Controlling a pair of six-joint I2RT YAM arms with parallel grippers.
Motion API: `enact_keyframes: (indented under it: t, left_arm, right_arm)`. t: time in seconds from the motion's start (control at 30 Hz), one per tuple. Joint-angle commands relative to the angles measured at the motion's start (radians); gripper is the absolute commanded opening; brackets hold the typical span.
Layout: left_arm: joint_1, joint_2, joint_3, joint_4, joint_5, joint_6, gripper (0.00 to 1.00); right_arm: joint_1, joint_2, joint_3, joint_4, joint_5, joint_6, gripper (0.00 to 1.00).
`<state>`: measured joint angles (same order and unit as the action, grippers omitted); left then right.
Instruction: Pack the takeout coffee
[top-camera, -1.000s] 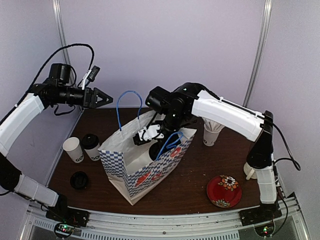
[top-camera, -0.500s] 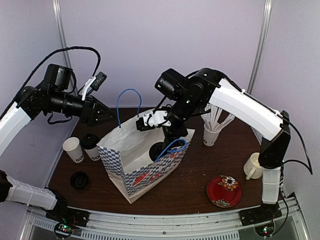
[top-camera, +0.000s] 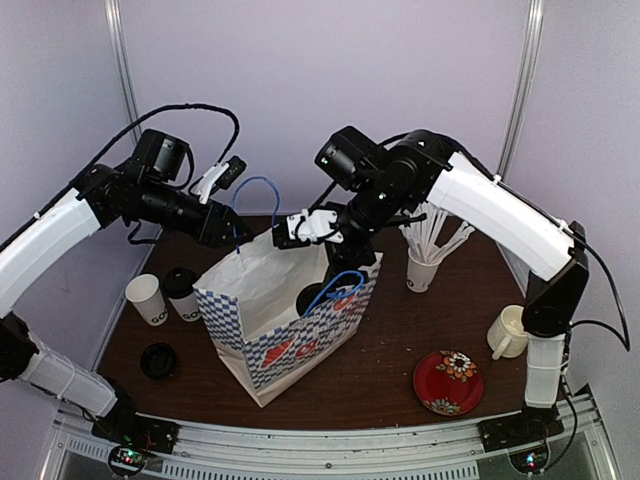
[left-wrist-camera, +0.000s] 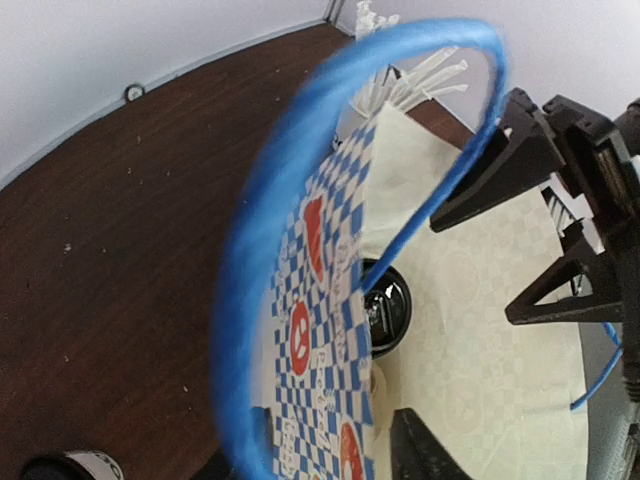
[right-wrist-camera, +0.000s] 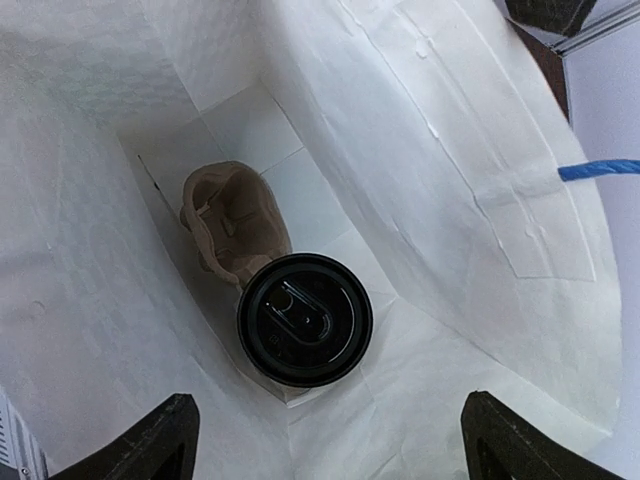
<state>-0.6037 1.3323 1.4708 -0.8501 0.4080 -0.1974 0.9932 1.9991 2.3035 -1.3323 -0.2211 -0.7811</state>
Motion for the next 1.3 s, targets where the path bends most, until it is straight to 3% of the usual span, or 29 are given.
enact_keyframes:
  t: [0.0,0.07,0.43,0.7,1.07,1.27]
  left_arm:
    - [-0.009,0.052,0.111,0.170,0.060,-0.029,0.13]
    - [-0.014,0.102,0.158,0.189,0.094,-0.025,0.00]
    - [-0.104,0.244,0.304,0.186,0.160,0.050,0.00]
    - [-0.222,0.142,0.196,0.154,0.139,0.073,0.00]
    - [-0.317,-0.020,-0.003,0.143,0.159,0.067,0.00]
    - [-0.321,-0.024,-0.023,0.157,0.161,0.073,0.00]
  right_arm:
    - [-0.028,-0.099,0.005,0.039,0.028,0.012,0.95]
    - [-0.061,-0.123,0.016,0.046,0.020,0.020,0.95]
    - [-0.271,-0.257,0.022,0.024,-0.054,0.043,0.96]
    - [-0.407,-0.352,-0.099,0.031,-0.128,0.082,0.95]
    - [-0.442,-0.420,-0.264,0.055,-0.129,0.083,0.95]
    - [-0.442,-0.415,-0.270,0.057,-0.123,0.081,0.95]
